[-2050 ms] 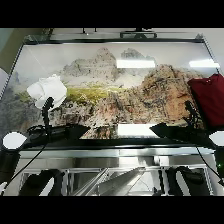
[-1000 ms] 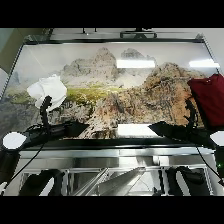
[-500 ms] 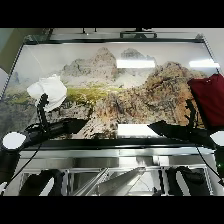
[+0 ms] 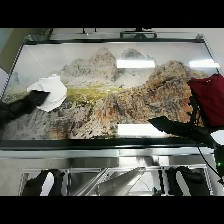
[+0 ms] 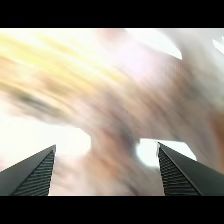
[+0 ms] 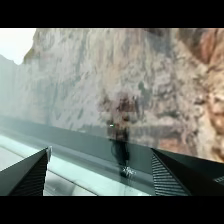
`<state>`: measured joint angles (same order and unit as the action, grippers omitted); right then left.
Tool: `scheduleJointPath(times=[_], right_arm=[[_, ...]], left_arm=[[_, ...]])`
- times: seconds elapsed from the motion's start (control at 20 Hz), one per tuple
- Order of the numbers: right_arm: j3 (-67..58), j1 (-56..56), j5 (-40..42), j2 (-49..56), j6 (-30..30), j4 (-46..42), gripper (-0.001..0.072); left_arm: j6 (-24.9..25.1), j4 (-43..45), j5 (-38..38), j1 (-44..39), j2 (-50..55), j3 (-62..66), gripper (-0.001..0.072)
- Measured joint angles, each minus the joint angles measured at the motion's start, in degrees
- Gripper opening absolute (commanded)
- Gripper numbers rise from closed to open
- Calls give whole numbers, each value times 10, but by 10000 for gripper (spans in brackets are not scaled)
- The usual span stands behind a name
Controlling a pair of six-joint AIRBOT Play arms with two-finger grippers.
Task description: Fold the shirts.
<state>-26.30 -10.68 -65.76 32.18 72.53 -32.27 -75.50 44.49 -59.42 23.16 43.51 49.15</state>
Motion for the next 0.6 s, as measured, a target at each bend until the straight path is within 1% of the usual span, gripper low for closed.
scheduleJointPath(times=[0.15, 0.25, 0.4, 0.6], right_arm=[[0, 0, 24, 12, -11, 0, 703], [0, 0, 38, 25, -17, 0, 703], [0, 0, 51, 50, -22, 0, 703], [0, 0, 66, 86, -24, 1, 703]], left_arm=[[26, 38, -8, 113, 108, 75, 718], [49, 50, -5, 151, 201, 123, 718], [70, 58, -5, 159, 358, 207, 718], [82, 55, -40, 119, 544, 325, 717]])
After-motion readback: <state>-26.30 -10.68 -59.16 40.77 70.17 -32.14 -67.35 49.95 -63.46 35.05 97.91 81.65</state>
